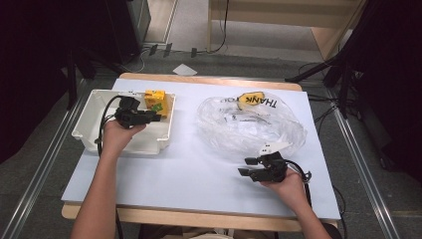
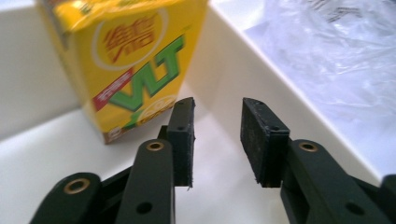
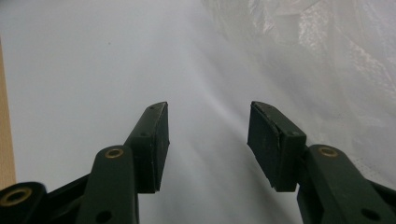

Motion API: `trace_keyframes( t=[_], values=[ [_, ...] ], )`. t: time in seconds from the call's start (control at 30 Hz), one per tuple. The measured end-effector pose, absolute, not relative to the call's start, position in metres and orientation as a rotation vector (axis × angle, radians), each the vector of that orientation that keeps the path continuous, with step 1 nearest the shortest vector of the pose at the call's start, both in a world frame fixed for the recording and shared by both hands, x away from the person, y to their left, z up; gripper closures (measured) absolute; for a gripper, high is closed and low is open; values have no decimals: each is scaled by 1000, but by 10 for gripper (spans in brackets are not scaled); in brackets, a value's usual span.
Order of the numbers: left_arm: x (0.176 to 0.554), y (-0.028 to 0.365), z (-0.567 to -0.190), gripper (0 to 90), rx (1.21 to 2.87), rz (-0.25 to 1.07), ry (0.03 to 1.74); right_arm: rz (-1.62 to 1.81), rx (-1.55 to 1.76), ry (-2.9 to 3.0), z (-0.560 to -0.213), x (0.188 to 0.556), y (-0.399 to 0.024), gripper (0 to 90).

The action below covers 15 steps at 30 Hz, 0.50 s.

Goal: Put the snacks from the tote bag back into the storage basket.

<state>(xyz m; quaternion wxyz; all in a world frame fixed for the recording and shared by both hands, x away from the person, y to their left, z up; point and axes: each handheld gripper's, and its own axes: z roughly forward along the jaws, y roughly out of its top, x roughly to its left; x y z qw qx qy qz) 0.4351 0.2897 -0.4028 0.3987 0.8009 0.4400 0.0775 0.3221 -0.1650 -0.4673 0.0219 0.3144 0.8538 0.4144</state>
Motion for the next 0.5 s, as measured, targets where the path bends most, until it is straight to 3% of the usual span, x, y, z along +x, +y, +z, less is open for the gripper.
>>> trace_keyframes(
  t=[0.5],
  values=[
    [419,266,-379,512,2047,218,1051,1297,962,2655,-467,325,-163,495]
  ],
)
